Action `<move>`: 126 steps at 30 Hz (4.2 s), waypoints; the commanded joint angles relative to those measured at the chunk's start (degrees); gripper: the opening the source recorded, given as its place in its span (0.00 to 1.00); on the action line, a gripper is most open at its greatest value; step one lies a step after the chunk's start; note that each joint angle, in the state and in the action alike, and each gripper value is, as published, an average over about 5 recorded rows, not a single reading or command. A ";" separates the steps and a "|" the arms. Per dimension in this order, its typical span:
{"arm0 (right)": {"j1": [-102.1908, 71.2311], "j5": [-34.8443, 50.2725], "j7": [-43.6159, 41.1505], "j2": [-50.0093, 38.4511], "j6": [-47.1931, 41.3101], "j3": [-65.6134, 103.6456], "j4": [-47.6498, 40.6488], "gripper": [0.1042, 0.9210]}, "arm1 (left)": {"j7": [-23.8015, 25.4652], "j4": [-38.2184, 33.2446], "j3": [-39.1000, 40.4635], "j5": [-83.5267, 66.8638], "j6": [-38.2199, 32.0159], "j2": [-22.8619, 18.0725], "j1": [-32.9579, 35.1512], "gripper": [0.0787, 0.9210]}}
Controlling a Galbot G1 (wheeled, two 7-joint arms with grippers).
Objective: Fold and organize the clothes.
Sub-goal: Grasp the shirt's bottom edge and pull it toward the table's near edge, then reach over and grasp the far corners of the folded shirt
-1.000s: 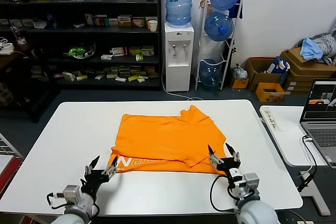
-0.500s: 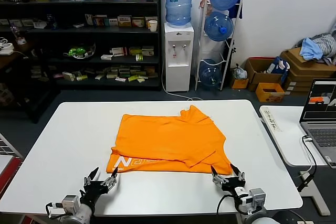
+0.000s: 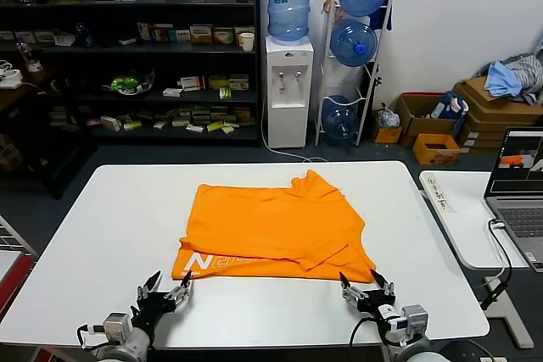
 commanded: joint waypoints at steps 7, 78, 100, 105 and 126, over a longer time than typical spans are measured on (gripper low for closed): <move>-0.29 0.48 0.61 0.00 -0.90 0.24 0.07 0.70 | 0.23 1.70 0.48 0.18 0.11 -0.25 -0.62 0.81; -12.36 6.68 12.71 -14.19 -1.53 5.89 19.96 0.43 | -10.46 -20.67 -7.86 -14.77 7.32 14.72 12.03 0.40; 47.42 11.14 9.37 7.48 -6.91 -18.41 -26.99 0.88 | -3.11 18.40 10.50 -12.41 1.81 4.14 -31.60 0.88; 49.86 11.78 10.11 9.71 -10.03 -19.78 -31.16 0.88 | -3.52 21.67 12.72 -14.74 3.67 4.03 -34.47 0.88; 53.20 9.21 8.63 12.61 -13.21 -20.35 -41.53 0.88 | -3.10 26.58 16.03 -11.17 6.03 3.74 -37.84 0.88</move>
